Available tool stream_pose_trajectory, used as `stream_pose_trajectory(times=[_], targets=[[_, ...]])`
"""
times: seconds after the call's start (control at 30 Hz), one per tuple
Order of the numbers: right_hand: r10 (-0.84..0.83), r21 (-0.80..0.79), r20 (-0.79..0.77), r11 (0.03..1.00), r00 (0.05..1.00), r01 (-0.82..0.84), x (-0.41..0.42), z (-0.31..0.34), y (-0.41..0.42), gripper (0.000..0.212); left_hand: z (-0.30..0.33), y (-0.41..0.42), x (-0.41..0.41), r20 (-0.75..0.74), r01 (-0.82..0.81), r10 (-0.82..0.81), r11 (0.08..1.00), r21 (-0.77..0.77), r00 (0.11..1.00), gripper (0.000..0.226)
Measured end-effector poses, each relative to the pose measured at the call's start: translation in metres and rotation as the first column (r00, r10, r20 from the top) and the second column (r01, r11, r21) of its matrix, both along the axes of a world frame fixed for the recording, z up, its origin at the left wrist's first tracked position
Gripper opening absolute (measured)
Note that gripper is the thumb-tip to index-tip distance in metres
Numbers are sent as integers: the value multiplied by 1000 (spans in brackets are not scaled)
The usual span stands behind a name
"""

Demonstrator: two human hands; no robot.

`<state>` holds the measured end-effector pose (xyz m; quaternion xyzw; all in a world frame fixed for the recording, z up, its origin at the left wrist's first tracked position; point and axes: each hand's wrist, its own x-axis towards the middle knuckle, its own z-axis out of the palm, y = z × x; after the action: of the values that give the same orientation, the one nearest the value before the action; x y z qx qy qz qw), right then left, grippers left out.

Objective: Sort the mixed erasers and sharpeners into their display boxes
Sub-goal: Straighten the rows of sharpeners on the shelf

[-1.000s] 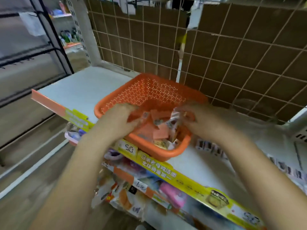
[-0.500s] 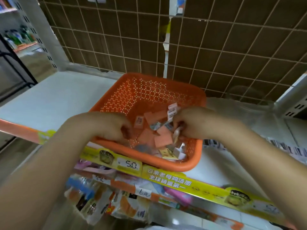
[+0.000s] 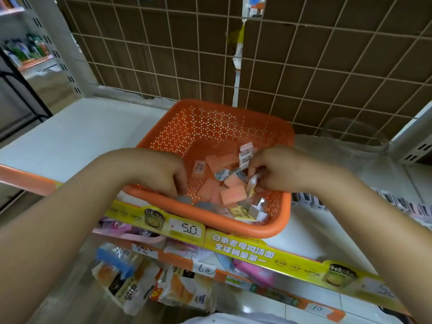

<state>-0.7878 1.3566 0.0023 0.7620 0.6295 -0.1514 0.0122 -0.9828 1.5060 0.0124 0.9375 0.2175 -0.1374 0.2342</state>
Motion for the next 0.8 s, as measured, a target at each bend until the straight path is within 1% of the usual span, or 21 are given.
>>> stream_pose_trajectory(times=[0.03, 0.07, 0.1, 0.13, 0.17, 0.23, 0.3, 0.33, 0.4, 0.43, 0.5, 0.57, 0.63, 0.67, 0.73, 0.8], targets=[[2, 24, -20, 1000, 1000, -2, 1, 0, -1, 22, 2, -2, 2, -38, 3, -3, 1000, -7, 999, 31], [0, 50, -46, 999, 999, 2, 1, 0, -2, 21, 2, -4, 3, -42, -23, 21, 999, -46, 999, 31], [-9, 77, -83, 997, 996, 15, 1, 1, -3, 18, 5, -6, 3, -2, -43, 43, 997, -69, 999, 39], [-22, 105, -138, 994, 990, 37, 1, 3, -5, 14, 6, -6, 1, 69, -66, 71, 995, -77, 995, 49], [-36, 139, -202, 988, 979, 65, 0, 4, -7, 11, 7, -7, -1, 144, -83, 98, 991, -105, 985, 52], [-64, 219, -364, 964, 929, 152, -2, 5, -11, 11, 7, -10, -4, 303, -84, 136, 981, -177, 943, 44], [-60, 283, -579, 920, 813, 270, -4, 6, -16, 10, 7, -17, -5, 443, -90, 188, 968, -234, 877, 50], [-41, 302, -675, 896, 737, 326, -5, 6, -19, 17, 8, -23, -5, 496, -96, 214, 963, -253, 842, 51], [28, 320, -799, 866, 600, 386, -5, 7, -25, 33, 6, -30, -4, 584, -103, 230, 965, -242, 779, 46], [67, 327, -839, 855, 541, 402, -6, 8, -29, 37, 6, -35, -2, 615, -106, 234, 965, -238, 753, 45], [111, 325, -893, 830, 437, 453, -7, 9, -38, 38, 5, -45, 1, 663, -105, 233, 968, -227, 712, 44], [131, 321, -918, 802, 375, 505, -7, 9, -48, 35, 5, -59, 6, 702, -74, 211, 972, -221, 680, 43], [128, 328, -918, 775, 374, 540, -4, 6, -59, 32, 4, -75, 14, 726, -34, 193, 973, -228, 660, 39], [123, 328, -920, 761, 371, 560, -3, 5, -64, 31, 4, -83, 18, 734, -17, 206, 966, -256, 647, 34], [119, 324, -926, 736, 359, 594, 2, 2, -77, 30, 2, -99, 27, 748, 9, 289, 930, -367, 598, 29], [119, 324, -931, 706, 346, 629, 8, 0, -91, 31, 2, -116, 38, 739, -6, 403, 880, -475, 540, 27]])
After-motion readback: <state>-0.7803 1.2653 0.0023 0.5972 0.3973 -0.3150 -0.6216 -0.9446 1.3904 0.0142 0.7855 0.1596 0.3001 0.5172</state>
